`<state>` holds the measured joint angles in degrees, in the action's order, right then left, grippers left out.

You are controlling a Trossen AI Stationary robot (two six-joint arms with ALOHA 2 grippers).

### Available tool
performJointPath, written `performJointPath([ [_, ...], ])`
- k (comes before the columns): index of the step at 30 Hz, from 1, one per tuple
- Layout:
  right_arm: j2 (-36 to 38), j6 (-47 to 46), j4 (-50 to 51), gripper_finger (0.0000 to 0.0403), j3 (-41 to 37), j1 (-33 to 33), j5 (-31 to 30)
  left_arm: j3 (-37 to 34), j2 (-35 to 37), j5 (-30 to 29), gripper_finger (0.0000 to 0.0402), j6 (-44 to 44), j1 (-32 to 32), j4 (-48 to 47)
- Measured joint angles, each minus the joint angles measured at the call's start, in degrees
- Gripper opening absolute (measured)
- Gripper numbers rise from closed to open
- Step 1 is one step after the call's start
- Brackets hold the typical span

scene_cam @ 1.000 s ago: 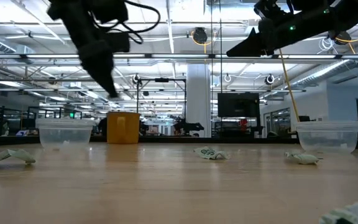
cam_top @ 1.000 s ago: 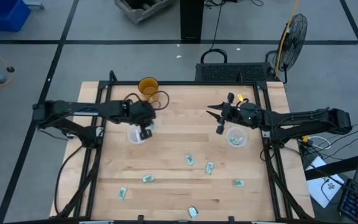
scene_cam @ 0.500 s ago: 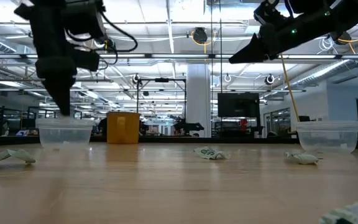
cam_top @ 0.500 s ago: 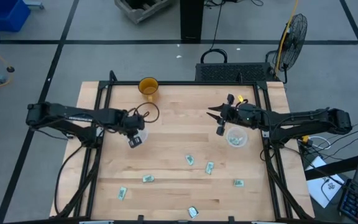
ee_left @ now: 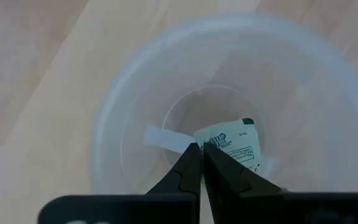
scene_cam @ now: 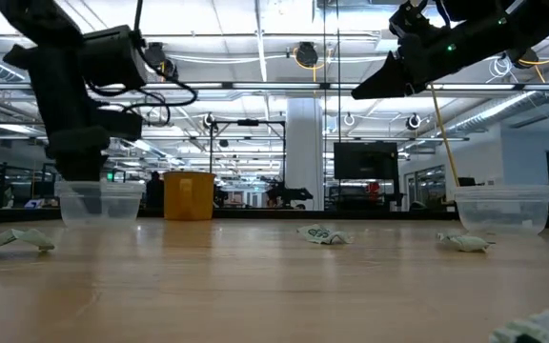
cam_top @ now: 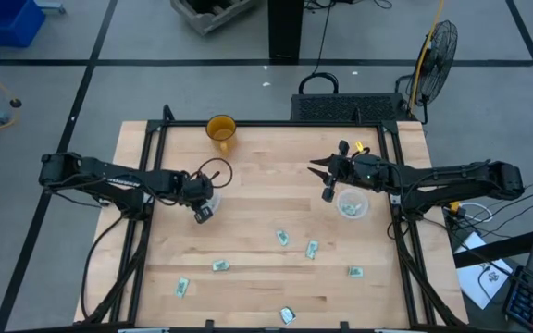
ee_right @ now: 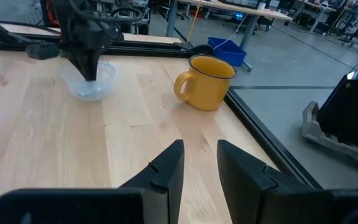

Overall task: Pick and place items into bin
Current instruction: Put the stevia packet into the left transparent bin, then put the stevia packet into the right transparent bin

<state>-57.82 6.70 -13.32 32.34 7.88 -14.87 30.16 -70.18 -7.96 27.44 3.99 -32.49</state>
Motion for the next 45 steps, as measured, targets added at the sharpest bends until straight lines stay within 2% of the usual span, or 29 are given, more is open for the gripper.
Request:
performJointPath([
  [4,0.0,0.0,0.0,0.0089,0.0,0.0,0.0,-1.3,0.0,0.0,0.001,1.8,0.0,1.3],
  [14,0.0,0.0,0.0,0.0089,0.0,0.0,0.0,-0.6,0.0,0.0,0.0082,1.4,0.0,2.7],
  [27,0.0,0.0,0.0,0.0089,0.0,0.0,0.0,-0.6,1.1,3.0,0.0088,1.3,0.0,2.8],
  [33,0.0,0.0,0.0,0.0089,0.0,0.0,0.0,-0.6,4.8,3.1,0.0088,1.3,0.0,2.7],
  [42,0.0,0.0,0.0,0.0089,0.0,0.0,0.0,-0.6,13.9,3.0,0.0088,2.0,0.0,2.8],
  [45,0.0,0.0,0.4,0.0089,0.0,0.0,1.1,-0.6,16.6,3.5,0.0088,4.0,0.0,5.7],
])
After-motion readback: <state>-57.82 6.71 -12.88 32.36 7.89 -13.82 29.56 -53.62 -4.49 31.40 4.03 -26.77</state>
